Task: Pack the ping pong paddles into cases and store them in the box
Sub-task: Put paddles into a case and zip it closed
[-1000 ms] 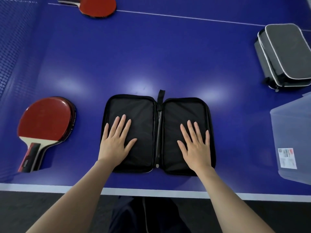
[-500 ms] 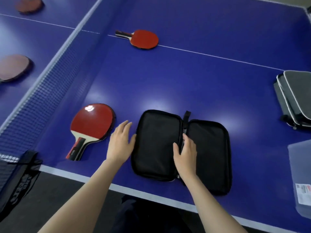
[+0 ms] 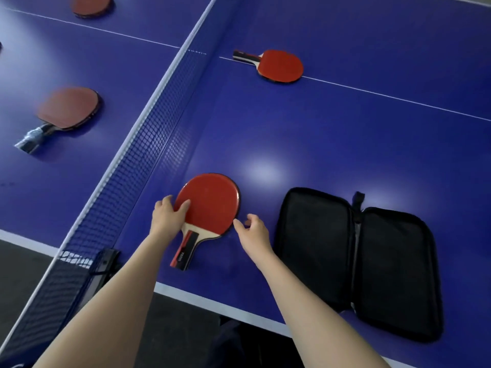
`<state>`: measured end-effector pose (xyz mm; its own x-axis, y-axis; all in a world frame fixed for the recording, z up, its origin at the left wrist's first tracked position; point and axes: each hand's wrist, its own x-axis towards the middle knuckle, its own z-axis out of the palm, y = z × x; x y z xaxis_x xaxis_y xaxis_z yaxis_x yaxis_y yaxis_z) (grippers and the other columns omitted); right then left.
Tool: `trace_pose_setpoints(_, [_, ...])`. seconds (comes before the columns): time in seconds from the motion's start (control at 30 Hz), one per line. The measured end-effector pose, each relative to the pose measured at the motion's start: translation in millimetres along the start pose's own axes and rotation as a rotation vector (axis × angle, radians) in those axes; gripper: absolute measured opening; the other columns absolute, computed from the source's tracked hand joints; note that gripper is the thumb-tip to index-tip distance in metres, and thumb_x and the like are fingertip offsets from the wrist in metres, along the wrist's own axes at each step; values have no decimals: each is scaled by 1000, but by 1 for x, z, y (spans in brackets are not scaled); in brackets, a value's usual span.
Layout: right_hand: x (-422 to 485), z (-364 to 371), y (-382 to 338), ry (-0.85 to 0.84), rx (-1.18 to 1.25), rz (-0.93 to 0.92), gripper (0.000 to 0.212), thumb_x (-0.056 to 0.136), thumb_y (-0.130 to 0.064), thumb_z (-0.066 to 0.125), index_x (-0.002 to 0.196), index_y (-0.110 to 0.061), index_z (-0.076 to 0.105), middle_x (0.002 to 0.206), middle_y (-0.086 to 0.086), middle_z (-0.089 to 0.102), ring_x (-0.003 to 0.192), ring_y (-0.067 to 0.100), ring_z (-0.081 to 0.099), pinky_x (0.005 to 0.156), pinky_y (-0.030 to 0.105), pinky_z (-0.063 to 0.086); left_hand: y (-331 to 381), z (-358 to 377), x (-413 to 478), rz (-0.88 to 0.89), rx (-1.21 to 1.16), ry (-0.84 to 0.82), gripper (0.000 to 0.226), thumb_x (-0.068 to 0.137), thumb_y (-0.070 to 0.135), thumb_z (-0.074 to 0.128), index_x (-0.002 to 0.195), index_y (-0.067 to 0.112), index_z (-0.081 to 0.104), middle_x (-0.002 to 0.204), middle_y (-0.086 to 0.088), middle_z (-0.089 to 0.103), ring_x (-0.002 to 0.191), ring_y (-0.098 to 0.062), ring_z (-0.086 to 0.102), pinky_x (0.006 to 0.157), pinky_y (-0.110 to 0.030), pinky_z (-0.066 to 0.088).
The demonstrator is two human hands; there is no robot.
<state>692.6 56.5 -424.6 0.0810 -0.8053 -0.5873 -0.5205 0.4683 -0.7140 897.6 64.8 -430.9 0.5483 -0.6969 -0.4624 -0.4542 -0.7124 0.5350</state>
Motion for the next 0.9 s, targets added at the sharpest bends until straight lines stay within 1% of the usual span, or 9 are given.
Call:
trace_pose_setpoints(0.07, [8, 11, -10, 21, 40, 36, 57, 95, -39, 54, 141, -10, 39, 137, 6, 47, 122, 20, 49, 96, 28, 42, 0, 2, 7, 23, -34, -26, 62, 93, 44, 53, 142, 8, 41, 140, -15, 41, 128, -33, 43, 107, -44, 35])
trace_pose_setpoints(0.17, [18, 24, -21, 77, 105, 104, 56, 93, -38, 56, 138, -8, 41, 135, 10, 49, 122, 25, 51, 103, 40, 44, -1, 5, 15, 16, -42, -51, 59, 93, 45, 53, 139, 10, 45, 137, -13, 41, 127, -32, 42, 108, -46, 36])
trace_pose_setpoints(0.37, [27, 39, -27, 174, 115, 189, 51, 89, -30, 65, 129, -4, 46, 130, 15, 50, 113, 29, 56, 96, 44, 50, -3, 8, 21, 11, -74, -85, 57, 92, 44, 56, 138, 13, 43, 134, -15, 39, 129, -33, 35, 108, -48, 35])
trace_pose_setpoints(0.47, [28, 40, -27, 207, 147, 181, 47, 88, -27, 66, 126, -7, 48, 128, 13, 50, 108, 26, 58, 93, 41, 52, -5, 7, 18, 17, -141, -80, 56, 90, 45, 59, 134, 13, 46, 130, -13, 41, 125, -30, 39, 106, -48, 38])
trace_pose_setpoints(0.6, [25, 33, -29, 245, 212, 107, 41, 87, -25, 68, 122, -13, 50, 125, 9, 51, 93, 16, 56, 79, 28, 50, -6, 8, 7, 2, -282, -38, 53, 88, 44, 63, 130, 13, 50, 124, -8, 43, 115, -25, 49, 100, -43, 44])
trace_pose_setpoints(0.7, [22, 19, -30, 244, 267, 67, 41, 87, -25, 68, 123, -17, 51, 125, 6, 52, 100, 16, 58, 85, 30, 53, -1, 7, -1, -12, -472, -51, 43, 88, 41, 63, 122, 16, 54, 107, 1, 56, 102, -21, 60, 78, -26, 48])
trace_pose_setpoints(0.73, [20, 11, -30, 245, 279, 59, 41, 86, -25, 68, 123, -18, 52, 125, 6, 52, 103, 17, 59, 89, 32, 53, 1, 7, -4, -12, -534, -69, 40, 88, 40, 64, 120, 17, 56, 101, 2, 59, 99, -20, 62, 76, -25, 48])
trace_pose_setpoints(0.83, [17, -17, -26, 258, 296, 35, 41, 86, -26, 69, 124, -17, 55, 124, 6, 54, 107, 18, 59, 95, 37, 52, 15, 10, -13, -15, -653, -151, 40, 86, 37, 68, 119, 18, 56, 102, -5, 64, 96, -19, 65, 84, -35, 54])
trace_pose_setpoints(0.9, [13, -40, -19, 270, 294, 26, 41, 86, -24, 69, 124, -15, 57, 124, 9, 56, 108, 20, 60, 96, 39, 51, 31, 18, -23, -13, -688, -205, 40, 84, 34, 71, 116, 17, 55, 99, -7, 65, 90, -18, 67, 77, -36, 56])
